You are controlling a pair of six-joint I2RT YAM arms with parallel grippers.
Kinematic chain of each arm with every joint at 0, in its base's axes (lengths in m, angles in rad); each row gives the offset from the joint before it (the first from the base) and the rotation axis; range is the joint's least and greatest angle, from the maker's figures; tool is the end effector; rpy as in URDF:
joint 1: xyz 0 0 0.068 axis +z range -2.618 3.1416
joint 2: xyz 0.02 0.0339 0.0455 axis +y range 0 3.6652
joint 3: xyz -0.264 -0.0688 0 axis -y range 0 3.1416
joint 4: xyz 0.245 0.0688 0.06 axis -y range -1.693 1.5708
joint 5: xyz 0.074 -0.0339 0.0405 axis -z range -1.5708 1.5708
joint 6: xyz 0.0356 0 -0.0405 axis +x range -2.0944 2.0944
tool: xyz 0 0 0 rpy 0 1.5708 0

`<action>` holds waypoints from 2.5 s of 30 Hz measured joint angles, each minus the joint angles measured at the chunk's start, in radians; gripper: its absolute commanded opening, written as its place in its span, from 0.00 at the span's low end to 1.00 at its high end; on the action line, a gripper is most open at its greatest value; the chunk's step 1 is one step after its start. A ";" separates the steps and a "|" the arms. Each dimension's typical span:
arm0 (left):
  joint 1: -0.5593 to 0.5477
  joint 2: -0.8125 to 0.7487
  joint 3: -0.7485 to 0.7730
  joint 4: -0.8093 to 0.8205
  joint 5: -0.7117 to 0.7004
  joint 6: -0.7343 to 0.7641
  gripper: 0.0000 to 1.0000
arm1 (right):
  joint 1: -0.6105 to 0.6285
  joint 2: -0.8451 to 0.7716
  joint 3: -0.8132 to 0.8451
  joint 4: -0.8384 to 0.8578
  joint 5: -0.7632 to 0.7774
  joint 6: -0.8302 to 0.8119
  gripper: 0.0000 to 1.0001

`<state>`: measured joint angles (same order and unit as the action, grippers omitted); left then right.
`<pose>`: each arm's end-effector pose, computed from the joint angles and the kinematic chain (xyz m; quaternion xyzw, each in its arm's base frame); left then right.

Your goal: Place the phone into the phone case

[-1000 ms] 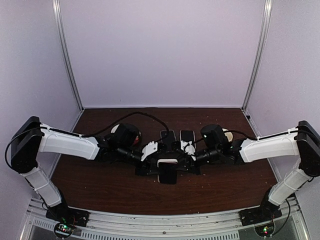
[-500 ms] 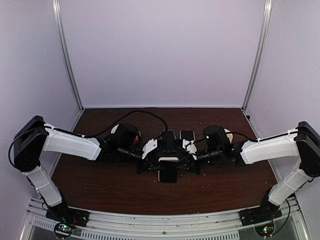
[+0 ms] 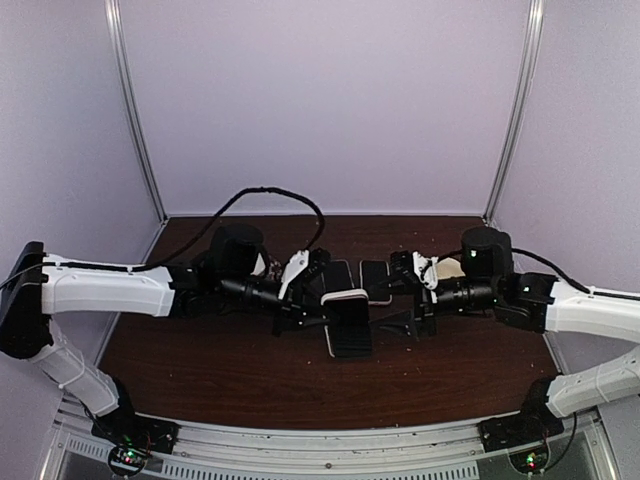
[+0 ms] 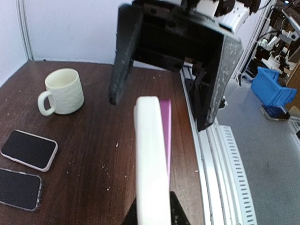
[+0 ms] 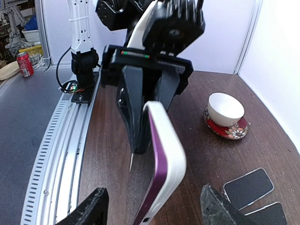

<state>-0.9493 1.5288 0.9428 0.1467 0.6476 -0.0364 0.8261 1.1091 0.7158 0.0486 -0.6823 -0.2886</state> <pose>0.1799 -0.2880 0.2482 0.5058 0.6432 -0.4771 0.3206 0.1511 0.1971 0.2770 -0.5711 0.5523 0.4078 0.4501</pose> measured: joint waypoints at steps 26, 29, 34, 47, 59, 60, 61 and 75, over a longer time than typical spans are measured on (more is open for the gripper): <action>-0.034 -0.077 0.000 0.227 0.113 -0.146 0.00 | 0.021 0.016 0.040 -0.071 -0.151 0.034 0.19; -0.033 -0.056 0.000 0.250 0.111 -0.156 0.01 | 0.019 0.025 0.045 -0.096 -0.140 0.063 0.15; -0.031 -0.041 0.000 0.252 0.096 -0.164 0.17 | 0.019 0.027 0.047 -0.124 -0.109 0.081 0.08; -0.067 -0.034 0.028 0.201 -0.055 -0.188 0.83 | 0.032 0.026 0.088 -0.225 -0.005 0.137 0.04; 0.067 -0.127 0.082 -0.282 -0.491 -0.205 0.91 | 0.032 0.114 0.016 -0.409 0.093 0.528 0.00; 0.075 -0.127 0.089 -0.313 -0.517 -0.206 0.91 | 0.032 0.137 0.014 -0.416 0.097 0.547 0.00; 0.082 -0.126 0.102 -0.361 -0.544 -0.206 0.91 | 0.032 0.161 0.014 -0.422 0.099 0.560 0.00; 0.161 -0.026 0.282 -0.711 -0.566 -0.184 0.91 | -0.043 0.496 0.203 -0.627 0.143 0.600 0.33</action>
<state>-0.7887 1.5028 1.2251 -0.5644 0.0811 -0.2207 0.7826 1.6054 0.9192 -0.5781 -0.5392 0.3115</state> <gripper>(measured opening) 0.908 0.278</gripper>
